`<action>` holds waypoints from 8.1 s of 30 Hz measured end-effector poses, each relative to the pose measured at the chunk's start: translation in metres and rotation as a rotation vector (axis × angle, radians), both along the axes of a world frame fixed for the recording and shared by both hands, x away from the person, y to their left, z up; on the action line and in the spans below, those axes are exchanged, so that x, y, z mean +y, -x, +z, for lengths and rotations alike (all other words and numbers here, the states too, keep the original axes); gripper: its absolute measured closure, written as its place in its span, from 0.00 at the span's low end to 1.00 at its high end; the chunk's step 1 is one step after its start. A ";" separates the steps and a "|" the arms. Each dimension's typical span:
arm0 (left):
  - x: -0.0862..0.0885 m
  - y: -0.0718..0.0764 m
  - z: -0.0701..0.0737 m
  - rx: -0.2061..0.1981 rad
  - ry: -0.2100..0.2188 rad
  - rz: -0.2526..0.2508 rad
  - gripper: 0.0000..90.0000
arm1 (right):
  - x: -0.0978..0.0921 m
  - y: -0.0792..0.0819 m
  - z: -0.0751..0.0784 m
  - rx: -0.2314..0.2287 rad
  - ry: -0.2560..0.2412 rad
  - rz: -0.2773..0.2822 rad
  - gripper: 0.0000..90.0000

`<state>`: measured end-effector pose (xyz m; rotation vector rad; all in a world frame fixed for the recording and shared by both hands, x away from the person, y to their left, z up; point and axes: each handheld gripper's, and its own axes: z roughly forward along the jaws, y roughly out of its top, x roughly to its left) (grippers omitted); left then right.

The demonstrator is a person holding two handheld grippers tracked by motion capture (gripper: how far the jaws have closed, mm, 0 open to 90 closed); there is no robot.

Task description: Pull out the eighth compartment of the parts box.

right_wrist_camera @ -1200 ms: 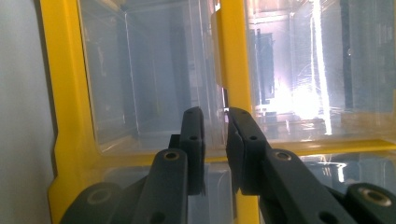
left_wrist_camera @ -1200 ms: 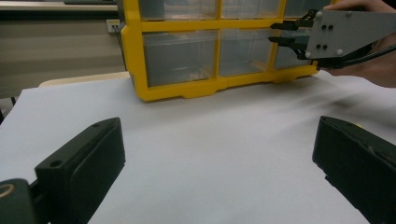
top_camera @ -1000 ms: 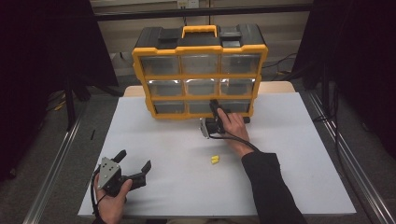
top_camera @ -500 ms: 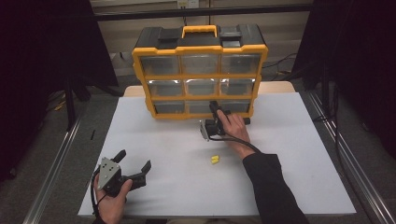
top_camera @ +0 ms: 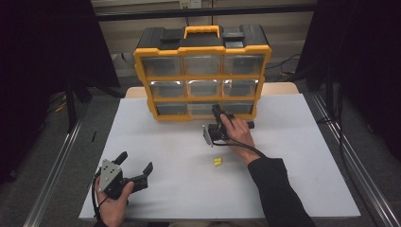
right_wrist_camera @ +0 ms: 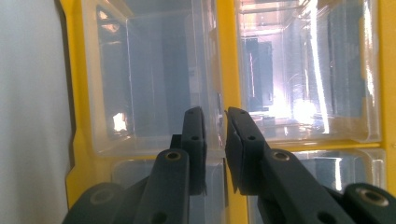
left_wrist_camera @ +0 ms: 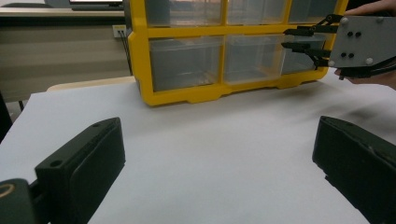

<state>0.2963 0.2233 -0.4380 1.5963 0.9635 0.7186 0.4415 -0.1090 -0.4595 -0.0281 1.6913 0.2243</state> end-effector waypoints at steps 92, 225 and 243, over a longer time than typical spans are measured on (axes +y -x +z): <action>-0.002 0.000 0.000 0.003 0.007 -0.012 0.03 | -0.007 0.054 -0.004 -0.027 -0.046 0.068 0.86; -0.001 0.006 0.002 -0.002 0.007 -0.008 0.03 | -0.171 0.144 0.025 0.486 -1.409 -0.107 0.01; 0.001 0.013 0.004 -0.038 0.013 -0.014 0.03 | -0.202 0.188 0.022 0.434 -1.413 -0.193 0.01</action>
